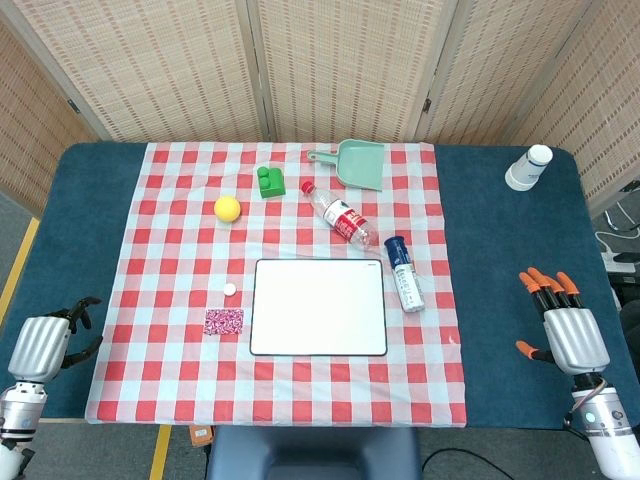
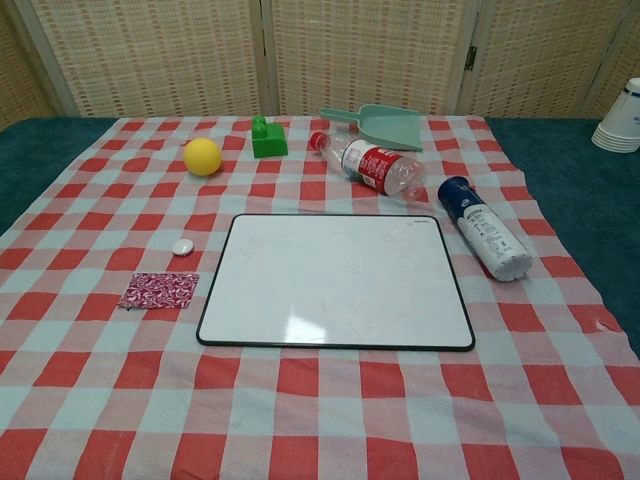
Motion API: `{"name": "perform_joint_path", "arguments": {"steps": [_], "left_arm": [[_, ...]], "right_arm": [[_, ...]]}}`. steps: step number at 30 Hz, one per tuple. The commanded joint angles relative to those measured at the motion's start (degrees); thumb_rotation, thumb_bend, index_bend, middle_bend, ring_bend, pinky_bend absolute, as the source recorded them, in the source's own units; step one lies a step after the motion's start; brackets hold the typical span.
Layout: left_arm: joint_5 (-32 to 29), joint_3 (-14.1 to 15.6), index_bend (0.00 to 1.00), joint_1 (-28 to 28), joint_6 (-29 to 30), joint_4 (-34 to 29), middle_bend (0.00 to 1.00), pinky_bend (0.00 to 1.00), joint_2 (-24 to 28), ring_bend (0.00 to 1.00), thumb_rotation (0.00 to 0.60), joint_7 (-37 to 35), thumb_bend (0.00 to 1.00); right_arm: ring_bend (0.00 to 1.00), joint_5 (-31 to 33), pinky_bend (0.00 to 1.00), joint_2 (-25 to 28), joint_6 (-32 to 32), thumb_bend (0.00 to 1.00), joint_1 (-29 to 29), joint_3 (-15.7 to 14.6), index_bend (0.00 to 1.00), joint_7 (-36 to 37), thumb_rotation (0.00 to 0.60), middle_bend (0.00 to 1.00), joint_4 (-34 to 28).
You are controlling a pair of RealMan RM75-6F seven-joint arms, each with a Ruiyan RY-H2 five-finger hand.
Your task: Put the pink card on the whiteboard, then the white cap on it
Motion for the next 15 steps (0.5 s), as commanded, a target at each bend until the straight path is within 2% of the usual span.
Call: {"name": "perform_joint_path", "arguments": {"steps": [1, 15], "left_arm": [[0.1, 0.0, 0.28, -0.1, 0.0, -0.3, 0.53, 0.66, 0.1, 0.56, 0.600, 0.3, 0.28], [0.8, 0.2, 0.28, -0.4, 0.0, -2.7, 0.53, 0.66, 2.0, 0.56, 0.600, 1.8, 0.28]], "right_arm": [[0.00, 0.0, 0.00, 0.0, -0.1, 0.00, 0.0, 0.0, 0.02, 0.0, 0.600, 0.03, 0.1], [0.00, 0.1, 0.00, 0.0, -0.6, 0.00, 0.2, 0.0, 0.02, 0.3, 0.600, 0.03, 0.0]]}}
